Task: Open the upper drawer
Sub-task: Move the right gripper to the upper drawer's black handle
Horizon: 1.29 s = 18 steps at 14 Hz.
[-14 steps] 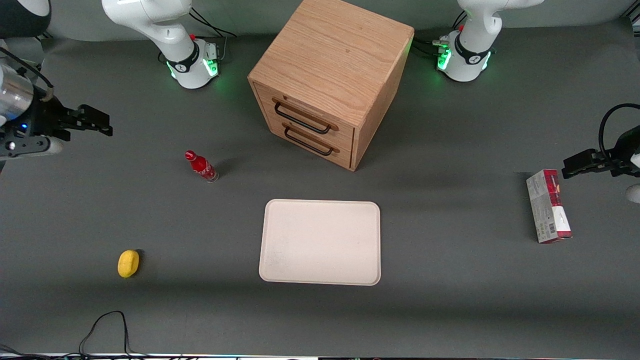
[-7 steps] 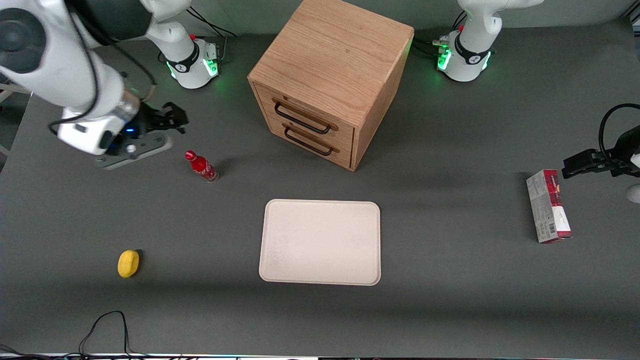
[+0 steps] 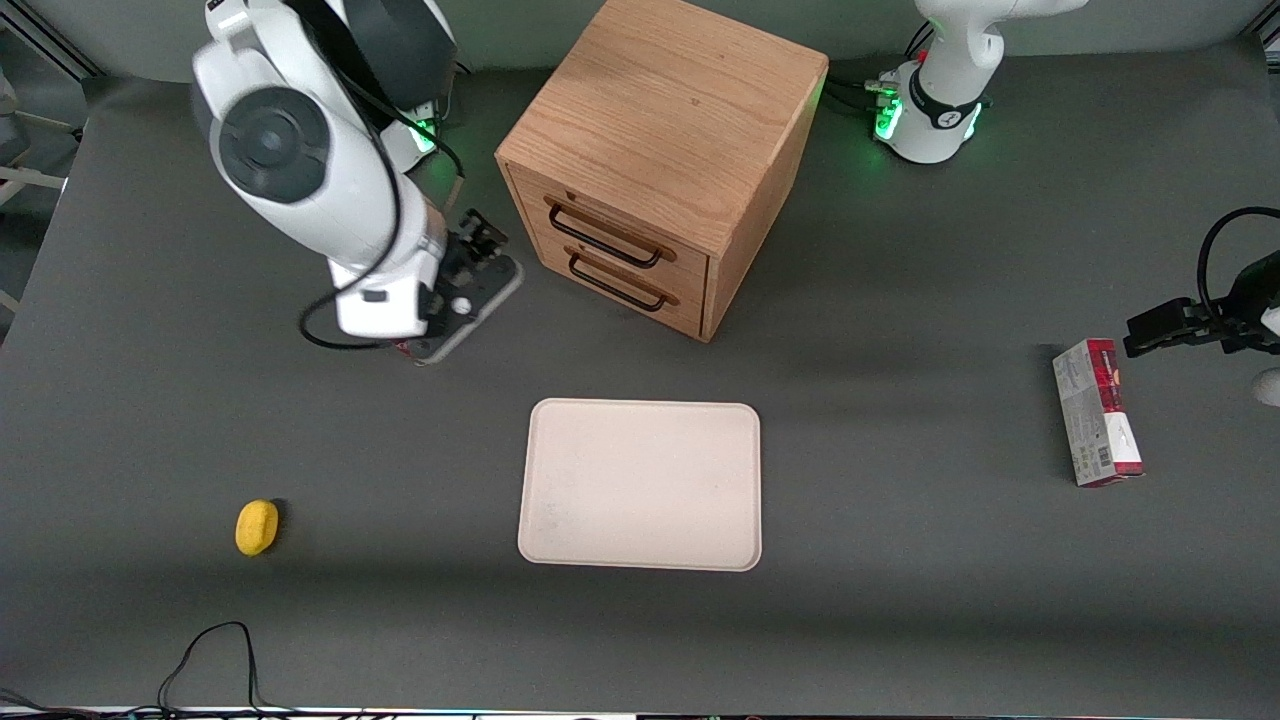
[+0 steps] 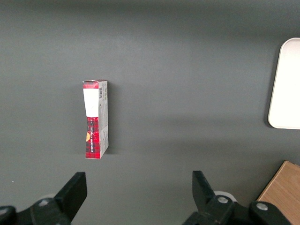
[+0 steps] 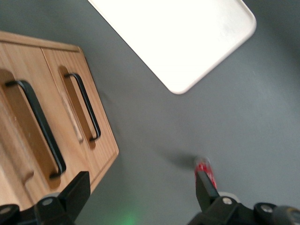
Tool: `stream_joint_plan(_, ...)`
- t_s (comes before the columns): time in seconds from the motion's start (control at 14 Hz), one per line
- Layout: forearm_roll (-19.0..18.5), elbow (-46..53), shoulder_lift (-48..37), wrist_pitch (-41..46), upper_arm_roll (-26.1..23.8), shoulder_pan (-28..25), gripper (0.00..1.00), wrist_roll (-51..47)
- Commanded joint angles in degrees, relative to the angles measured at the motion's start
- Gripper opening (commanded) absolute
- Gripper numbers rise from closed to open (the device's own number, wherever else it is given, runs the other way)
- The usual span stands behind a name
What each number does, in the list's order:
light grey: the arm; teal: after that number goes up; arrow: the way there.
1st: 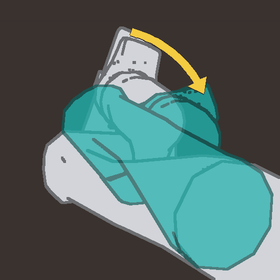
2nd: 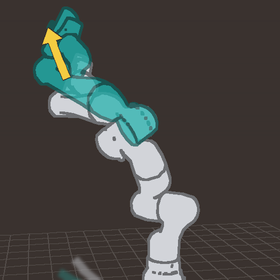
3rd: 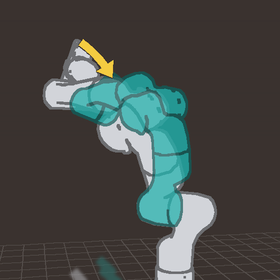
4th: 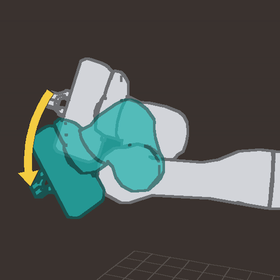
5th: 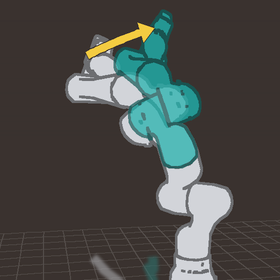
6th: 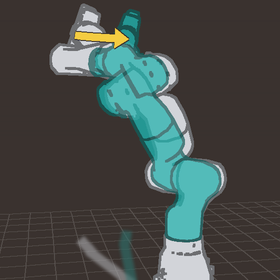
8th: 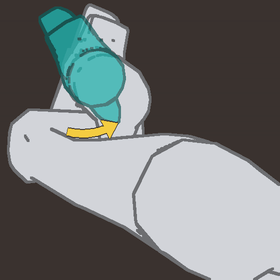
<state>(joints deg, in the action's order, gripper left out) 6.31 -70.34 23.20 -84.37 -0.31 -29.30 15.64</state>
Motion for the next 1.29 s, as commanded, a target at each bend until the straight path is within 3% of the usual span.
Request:
stream_joint_plan(0.0, 1.4, 4.9, 4.8, -1.2, -2.8, 0.4, 1.0, 7.3)
stream_joint_plan(0.36, 5.9, 2.1, 6.3, -0.7, -5.5, -0.9, 1.0, 12.0)
stream_joint_plan(1.21, 6.8, -6.9, 5.2, -1.7, -5.4, -5.2, 1.0, 13.5)
